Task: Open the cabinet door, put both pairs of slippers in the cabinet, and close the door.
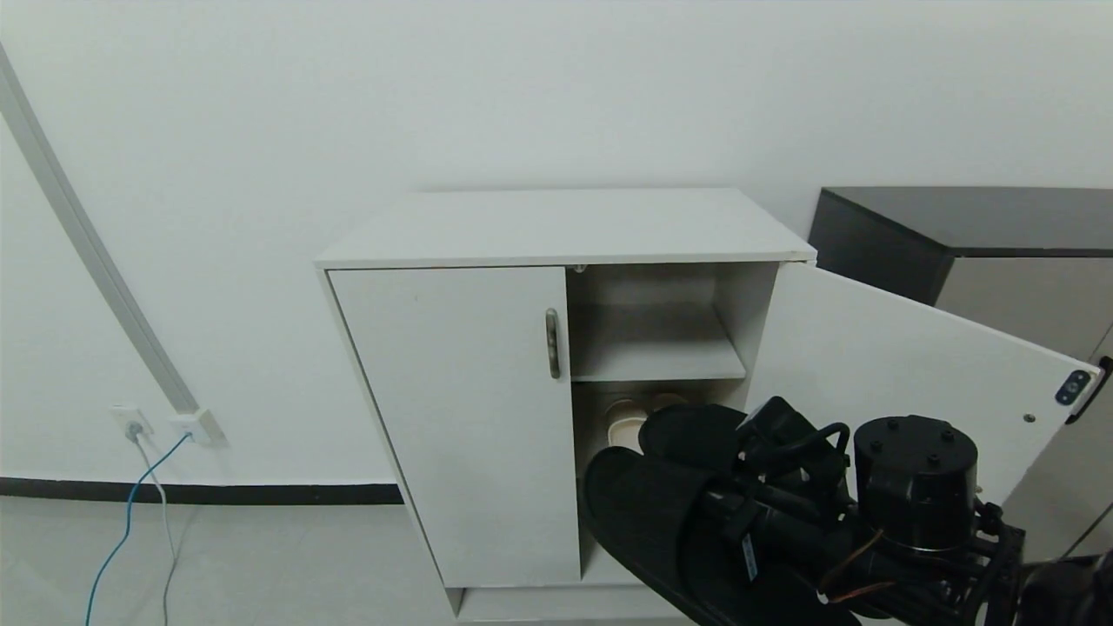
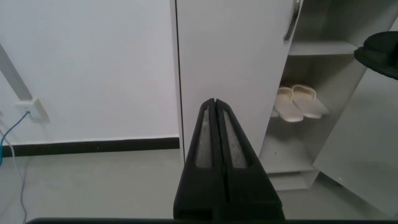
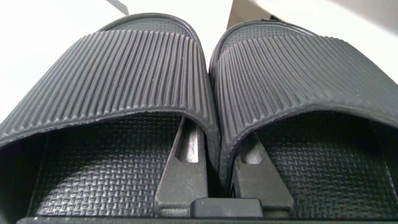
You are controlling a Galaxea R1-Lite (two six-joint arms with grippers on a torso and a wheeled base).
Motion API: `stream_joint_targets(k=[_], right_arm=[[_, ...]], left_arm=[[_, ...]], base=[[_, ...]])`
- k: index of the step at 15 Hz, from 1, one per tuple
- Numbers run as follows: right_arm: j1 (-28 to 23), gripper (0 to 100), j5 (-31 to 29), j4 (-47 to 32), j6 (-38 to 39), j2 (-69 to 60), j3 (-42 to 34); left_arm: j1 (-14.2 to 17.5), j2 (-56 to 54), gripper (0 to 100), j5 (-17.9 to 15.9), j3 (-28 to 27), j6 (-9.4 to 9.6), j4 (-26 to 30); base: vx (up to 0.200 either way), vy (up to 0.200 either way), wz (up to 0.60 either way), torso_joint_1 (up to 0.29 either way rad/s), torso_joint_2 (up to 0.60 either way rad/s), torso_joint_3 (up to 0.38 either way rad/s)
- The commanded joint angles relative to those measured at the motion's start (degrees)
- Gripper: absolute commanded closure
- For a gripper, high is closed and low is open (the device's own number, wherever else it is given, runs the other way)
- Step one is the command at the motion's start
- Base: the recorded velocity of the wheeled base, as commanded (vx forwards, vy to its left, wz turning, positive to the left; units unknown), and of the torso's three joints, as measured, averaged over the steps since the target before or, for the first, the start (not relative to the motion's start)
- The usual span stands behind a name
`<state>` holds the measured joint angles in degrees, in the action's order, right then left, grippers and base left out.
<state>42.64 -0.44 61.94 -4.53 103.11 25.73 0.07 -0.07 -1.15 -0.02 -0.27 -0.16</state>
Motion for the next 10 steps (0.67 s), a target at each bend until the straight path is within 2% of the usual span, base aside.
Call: stream_joint_targets(k=[1,6,10], right_arm=[[0.2,100,0.0,0.0,0.0,0.1,-0.2],[0.2,100,0.0,0.0,-0.1,0.2,-0.2],[0.8,100,0.0,0.0,-0.1,0.2,-0.4]], left_arm=[[0.0,0.1,100,0.0,0.0,0.0,0.0],[0.0,0.1,100,0.0,0.0,0.0,0.0],[0.0,0.1,100,0.0,-0.1,-0.08,0.0]], base=[[0.0,0.0,0.0,-0.149,0.48,0.33],[0.0,0.0,0.0,-0.116,0.46,0.347],[0.0,0.0,0.0,-0.058,0.44,0.383]])
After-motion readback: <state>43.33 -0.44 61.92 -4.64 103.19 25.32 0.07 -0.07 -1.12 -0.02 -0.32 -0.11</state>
